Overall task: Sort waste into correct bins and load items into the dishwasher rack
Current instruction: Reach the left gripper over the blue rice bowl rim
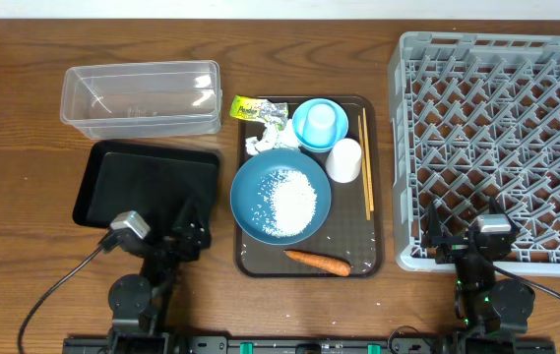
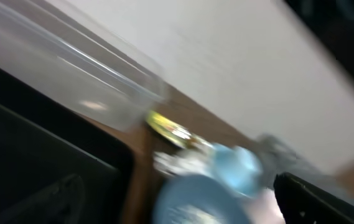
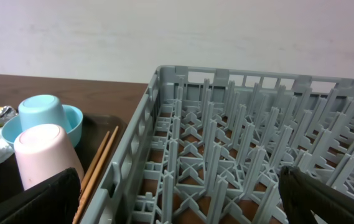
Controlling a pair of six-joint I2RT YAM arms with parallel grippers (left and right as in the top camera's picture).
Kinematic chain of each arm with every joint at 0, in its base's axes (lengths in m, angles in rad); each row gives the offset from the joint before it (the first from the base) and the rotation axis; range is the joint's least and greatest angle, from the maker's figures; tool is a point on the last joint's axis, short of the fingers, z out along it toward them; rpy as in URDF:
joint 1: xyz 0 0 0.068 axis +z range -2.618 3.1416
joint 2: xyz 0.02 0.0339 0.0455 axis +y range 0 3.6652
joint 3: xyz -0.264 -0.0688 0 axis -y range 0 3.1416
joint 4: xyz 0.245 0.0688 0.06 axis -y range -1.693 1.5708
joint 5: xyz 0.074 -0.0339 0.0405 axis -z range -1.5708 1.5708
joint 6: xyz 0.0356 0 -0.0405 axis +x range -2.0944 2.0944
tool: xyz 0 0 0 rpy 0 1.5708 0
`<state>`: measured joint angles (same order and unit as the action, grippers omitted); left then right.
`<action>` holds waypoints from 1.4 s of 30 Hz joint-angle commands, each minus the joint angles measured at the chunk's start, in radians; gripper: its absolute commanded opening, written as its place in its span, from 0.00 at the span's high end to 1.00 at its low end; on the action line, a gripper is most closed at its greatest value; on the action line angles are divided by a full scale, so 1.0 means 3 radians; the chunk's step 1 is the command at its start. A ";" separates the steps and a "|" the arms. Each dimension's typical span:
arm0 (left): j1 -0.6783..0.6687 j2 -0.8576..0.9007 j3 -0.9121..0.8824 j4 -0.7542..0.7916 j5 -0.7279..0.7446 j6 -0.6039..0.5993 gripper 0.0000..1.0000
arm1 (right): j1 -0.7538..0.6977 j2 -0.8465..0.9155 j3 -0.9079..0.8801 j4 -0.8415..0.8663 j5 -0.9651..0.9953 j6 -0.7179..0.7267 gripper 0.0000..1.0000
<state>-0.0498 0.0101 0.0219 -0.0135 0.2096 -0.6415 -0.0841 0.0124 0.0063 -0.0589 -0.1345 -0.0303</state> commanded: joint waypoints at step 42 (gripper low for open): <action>-0.0546 0.3000 0.3783 -0.4081 0.1034 0.1202 0.02 | 0.0066 -0.0004 -0.0003 -0.0015 0.0010 -0.0027 0.01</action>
<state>-0.1478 0.8558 1.1316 -1.2175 0.5568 -0.3092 -0.0841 0.0128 0.0067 -0.0593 -0.1345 -0.0303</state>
